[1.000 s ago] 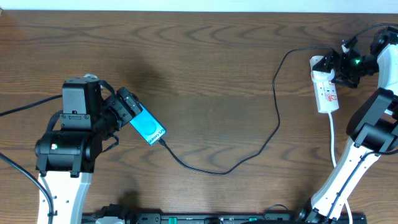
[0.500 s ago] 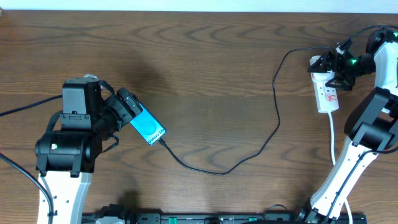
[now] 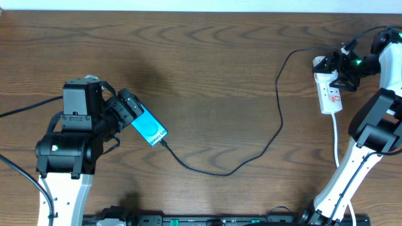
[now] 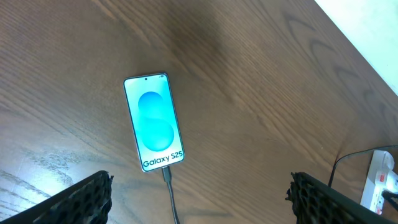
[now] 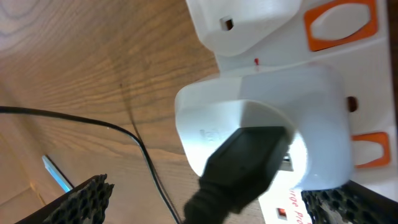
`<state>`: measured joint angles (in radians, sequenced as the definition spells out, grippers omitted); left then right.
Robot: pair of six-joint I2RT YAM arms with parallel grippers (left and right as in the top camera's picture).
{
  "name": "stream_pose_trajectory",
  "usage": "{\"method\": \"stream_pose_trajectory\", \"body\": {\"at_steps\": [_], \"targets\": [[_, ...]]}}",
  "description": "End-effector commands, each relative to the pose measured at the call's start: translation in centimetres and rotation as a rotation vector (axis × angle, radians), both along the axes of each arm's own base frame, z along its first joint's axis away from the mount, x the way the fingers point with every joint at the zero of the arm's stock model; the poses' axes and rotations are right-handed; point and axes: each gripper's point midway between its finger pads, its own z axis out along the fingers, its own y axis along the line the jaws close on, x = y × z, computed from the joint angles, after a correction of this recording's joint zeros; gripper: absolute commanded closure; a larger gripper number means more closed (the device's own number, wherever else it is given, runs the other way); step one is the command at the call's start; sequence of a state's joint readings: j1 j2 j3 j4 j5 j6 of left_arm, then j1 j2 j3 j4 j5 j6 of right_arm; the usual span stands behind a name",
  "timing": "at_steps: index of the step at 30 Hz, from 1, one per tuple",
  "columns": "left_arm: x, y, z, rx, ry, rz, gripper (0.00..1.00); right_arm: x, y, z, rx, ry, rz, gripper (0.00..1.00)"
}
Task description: Plug charger to phone and switch on socket
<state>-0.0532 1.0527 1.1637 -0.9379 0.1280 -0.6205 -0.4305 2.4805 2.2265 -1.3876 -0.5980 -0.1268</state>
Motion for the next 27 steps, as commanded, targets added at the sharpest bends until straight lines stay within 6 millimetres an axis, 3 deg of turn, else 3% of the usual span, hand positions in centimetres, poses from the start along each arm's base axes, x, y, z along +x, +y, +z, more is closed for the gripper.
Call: {"method": "stream_pose_trajectory", "body": {"at_steps": [1,6,27], "targets": [[0.08,0.29,1.04,0.017,-0.029,-0.003,0.09,0.71,-1.19,1.34,-0.015,-0.052,-0.019,0.03],[0.09,0.29,1.04,0.017,-0.03,-0.003,0.09,0.97,-1.94,1.89,-0.03,-0.078,-0.03,0.01],[0.05,0.29,1.01,0.017,-0.028,-0.003,0.09,1.37,-1.94,1.88,-0.042,-0.094,-0.024,0.01]]}}
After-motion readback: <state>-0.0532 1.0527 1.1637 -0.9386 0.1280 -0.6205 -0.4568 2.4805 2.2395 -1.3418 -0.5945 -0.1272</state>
